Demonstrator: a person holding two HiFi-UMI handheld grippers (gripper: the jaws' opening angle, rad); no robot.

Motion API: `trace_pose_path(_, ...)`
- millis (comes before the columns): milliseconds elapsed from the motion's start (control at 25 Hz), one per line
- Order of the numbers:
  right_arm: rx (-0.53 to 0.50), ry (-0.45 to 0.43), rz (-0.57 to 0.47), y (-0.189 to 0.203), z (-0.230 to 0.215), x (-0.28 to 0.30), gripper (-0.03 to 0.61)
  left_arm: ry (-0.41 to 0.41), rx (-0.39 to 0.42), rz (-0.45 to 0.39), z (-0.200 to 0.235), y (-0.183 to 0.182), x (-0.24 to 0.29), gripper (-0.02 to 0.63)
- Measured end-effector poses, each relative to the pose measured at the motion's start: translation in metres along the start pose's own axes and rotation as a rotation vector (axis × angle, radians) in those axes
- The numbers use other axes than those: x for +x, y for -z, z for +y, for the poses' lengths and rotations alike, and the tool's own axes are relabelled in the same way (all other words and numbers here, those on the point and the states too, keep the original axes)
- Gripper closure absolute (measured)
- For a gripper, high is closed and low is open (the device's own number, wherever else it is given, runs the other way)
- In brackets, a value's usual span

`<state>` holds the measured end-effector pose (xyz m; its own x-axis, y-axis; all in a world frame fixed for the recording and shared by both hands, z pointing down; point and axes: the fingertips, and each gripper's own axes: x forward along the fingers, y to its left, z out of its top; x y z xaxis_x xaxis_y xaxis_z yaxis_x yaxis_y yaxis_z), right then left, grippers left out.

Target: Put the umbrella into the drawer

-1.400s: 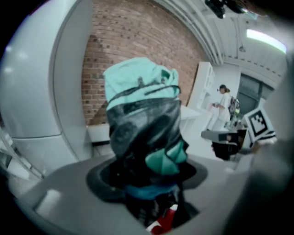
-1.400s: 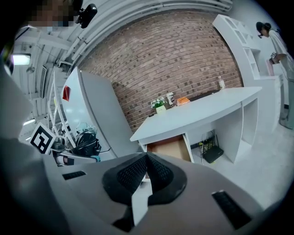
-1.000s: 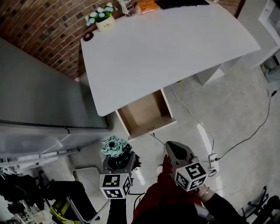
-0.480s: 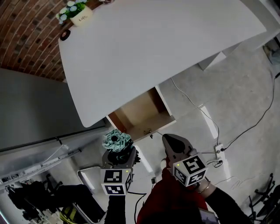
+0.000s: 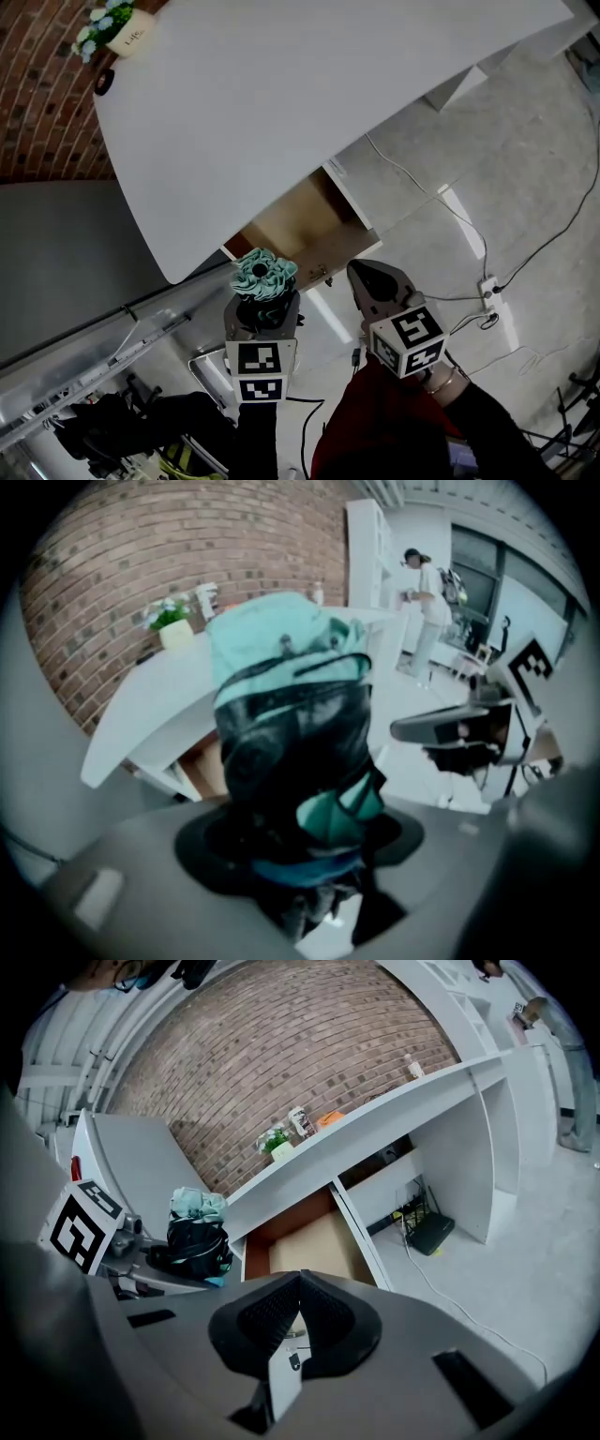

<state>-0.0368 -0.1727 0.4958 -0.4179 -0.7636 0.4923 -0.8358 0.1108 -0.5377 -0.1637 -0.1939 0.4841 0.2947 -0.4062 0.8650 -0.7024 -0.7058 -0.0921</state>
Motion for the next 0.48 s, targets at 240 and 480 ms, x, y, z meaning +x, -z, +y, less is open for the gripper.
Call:
trace_pose_path(240, 0.046, 0.003, -0.012, 0.003, -0.007, 0.005, 0.577, 0.002, 0.118, 0.045, -0.007, -0.014, 0.019, 0.325)
trace_pose_path(480, 0.109, 0.010, -0.027, 0.008, -0.015, 0.008, 0.577, 0.036, 0.192, 0.110, -0.017, -0.019, 0.042, 0.325)
